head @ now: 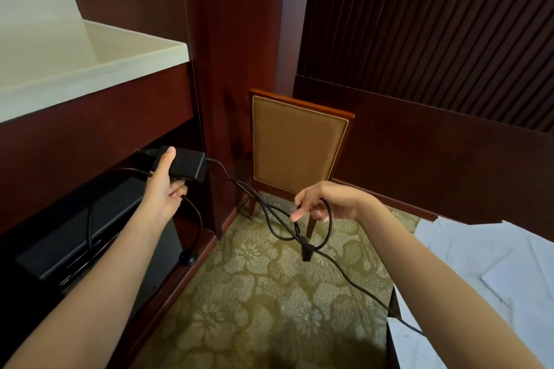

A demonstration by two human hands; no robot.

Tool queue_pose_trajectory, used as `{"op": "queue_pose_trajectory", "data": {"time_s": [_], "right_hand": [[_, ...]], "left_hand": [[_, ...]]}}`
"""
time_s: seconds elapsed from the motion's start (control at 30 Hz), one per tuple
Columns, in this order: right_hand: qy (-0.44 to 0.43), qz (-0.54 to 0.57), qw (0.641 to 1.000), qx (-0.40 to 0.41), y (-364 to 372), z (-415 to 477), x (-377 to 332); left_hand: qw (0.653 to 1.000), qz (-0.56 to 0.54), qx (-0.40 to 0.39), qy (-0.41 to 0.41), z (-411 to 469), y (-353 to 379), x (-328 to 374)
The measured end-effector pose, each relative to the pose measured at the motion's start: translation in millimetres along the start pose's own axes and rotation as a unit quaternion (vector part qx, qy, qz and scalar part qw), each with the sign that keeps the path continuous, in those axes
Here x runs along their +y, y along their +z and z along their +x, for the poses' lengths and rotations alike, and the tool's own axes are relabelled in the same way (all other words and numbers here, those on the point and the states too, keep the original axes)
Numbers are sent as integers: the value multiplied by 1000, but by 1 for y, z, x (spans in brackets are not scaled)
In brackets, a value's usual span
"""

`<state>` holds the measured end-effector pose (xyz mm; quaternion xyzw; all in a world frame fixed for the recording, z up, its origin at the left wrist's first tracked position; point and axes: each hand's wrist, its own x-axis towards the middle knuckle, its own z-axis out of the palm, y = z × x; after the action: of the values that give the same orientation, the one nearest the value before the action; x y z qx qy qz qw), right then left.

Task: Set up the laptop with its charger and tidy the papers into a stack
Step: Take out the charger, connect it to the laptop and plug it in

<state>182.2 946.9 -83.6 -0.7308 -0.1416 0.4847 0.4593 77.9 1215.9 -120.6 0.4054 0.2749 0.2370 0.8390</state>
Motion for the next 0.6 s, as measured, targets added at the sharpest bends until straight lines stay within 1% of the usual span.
{"op": "queue_pose_trajectory", "data": {"time_s": [0.13, 0.23, 0.27, 0.3, 0.33, 0.37, 0.4, 0.43, 0.47, 0.5, 0.53, 0.57, 0.6], "right_hand": [[-22, -9, 999, 42, -1, 1, 7], [-62, 35, 991, 110, -7, -3, 13], [-71, 18, 988, 135, -8, -6, 14], [-73, -41, 984, 158, -8, -9, 15], [-64, -142, 972, 177, -8, -11, 15], [-49, -264, 946, 181, -6, -11, 16], [-36, -372, 913, 163, -2, -12, 16], [-26, -443, 887, 131, 2, -11, 19], [-25, -477, 873, 95, 7, -10, 20], [-36, -489, 869, 65, 12, -8, 22], [-64, -480, 874, 48, 18, -8, 23], [-105, -437, 892, 48, 25, -8, 23], [-144, -353, 923, 59, 31, -9, 22]], "left_hand": [[999, 15, -20, -21, -10, 4, -10], [998, 22, -44, -39, -19, 8, -19], [997, 21, -50, -45, -22, 8, -22], [997, 22, -55, -50, -24, 9, -25], [997, 24, -60, -52, -27, 11, -28], [996, 28, -66, -53, -29, 13, -31], [995, 32, -73, -54, -32, 15, -34], [994, 37, -84, -54, -35, 19, -36], [993, 41, -94, -51, -38, 22, -39], [993, 46, -103, -45, -39, 26, -42], [992, 56, -108, -34, -41, 30, -45], [992, 66, -107, -23, -42, 33, -47], [992, 73, -103, -15, -43, 38, -49]]}}
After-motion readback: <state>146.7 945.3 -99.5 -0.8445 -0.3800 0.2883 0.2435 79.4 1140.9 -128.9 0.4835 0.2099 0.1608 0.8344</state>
